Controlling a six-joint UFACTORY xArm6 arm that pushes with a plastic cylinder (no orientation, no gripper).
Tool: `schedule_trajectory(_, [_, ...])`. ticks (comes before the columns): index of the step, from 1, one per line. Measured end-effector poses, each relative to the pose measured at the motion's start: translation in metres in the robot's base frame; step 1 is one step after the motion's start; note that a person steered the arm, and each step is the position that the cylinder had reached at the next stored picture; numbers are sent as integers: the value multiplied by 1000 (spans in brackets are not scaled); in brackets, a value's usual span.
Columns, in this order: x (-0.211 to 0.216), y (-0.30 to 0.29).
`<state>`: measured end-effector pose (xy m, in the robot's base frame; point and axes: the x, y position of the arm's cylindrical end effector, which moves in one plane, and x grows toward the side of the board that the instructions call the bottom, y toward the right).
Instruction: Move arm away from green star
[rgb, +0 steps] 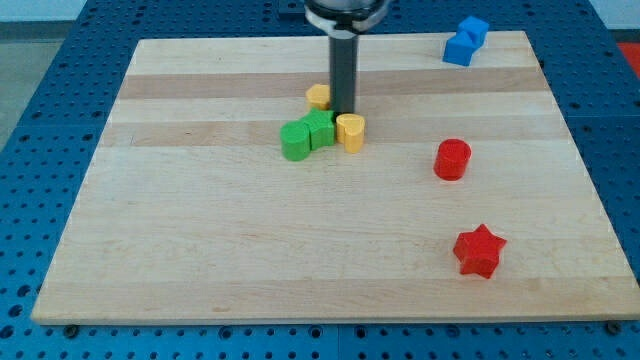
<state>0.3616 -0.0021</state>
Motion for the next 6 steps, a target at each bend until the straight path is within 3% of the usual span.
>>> schedule_trajectory(4, [0, -150])
schedule_trajectory(6, [7, -191])
